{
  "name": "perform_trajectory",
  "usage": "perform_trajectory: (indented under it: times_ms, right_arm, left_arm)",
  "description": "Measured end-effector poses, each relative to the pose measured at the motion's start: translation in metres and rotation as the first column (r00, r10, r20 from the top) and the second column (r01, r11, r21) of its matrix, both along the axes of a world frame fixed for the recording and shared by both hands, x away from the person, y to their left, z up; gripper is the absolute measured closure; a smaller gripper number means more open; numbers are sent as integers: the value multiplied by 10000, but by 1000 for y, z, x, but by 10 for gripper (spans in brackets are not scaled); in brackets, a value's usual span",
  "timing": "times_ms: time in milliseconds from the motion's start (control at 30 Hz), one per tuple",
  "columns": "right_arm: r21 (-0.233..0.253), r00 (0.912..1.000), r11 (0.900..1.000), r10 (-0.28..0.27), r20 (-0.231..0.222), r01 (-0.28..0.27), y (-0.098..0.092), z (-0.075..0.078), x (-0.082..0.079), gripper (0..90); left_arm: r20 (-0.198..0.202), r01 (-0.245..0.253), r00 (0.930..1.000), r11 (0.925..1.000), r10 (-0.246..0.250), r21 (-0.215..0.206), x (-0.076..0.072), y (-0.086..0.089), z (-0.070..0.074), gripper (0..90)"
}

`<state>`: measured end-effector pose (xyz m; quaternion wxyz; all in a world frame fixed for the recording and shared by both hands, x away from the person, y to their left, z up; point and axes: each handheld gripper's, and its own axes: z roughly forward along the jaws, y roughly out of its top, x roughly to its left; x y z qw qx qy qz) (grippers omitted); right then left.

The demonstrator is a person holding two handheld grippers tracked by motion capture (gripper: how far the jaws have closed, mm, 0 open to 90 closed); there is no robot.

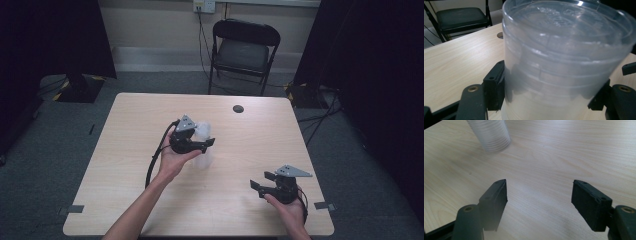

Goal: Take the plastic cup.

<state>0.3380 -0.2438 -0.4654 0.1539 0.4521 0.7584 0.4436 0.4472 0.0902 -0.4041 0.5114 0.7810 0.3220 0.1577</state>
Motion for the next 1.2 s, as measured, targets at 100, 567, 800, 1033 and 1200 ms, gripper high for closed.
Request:
perform_trajectory:
  times_ms: [100,567,800,1033,1200]
  right_arm:
    - [17,10000,10000,-9,-40,9,0,0,0,285]
    - [59,10000,10000,-7,-92,8,1,0,1,284]
    - [93,9999,10000,-12,-112,13,0,-1,1,284]
    - [37,9999,9999,-119,6,119,0,0,0,284]
    - [63,9999,9999,-112,-2,112,-1,0,0,284]
  left_arm:
    - [100,-31,9999,10000,31,-37,0,0,1,317]
    - [146,-139,9998,9994,144,-321,-1,-2,10,322]
    - [171,-134,9998,9986,143,-512,-1,-3,20,322]
    - [132,-356,9992,9959,369,-828,-1,-2,27,330]
    - [28,-464,9989,9947,469,-921,0,0,31,333]
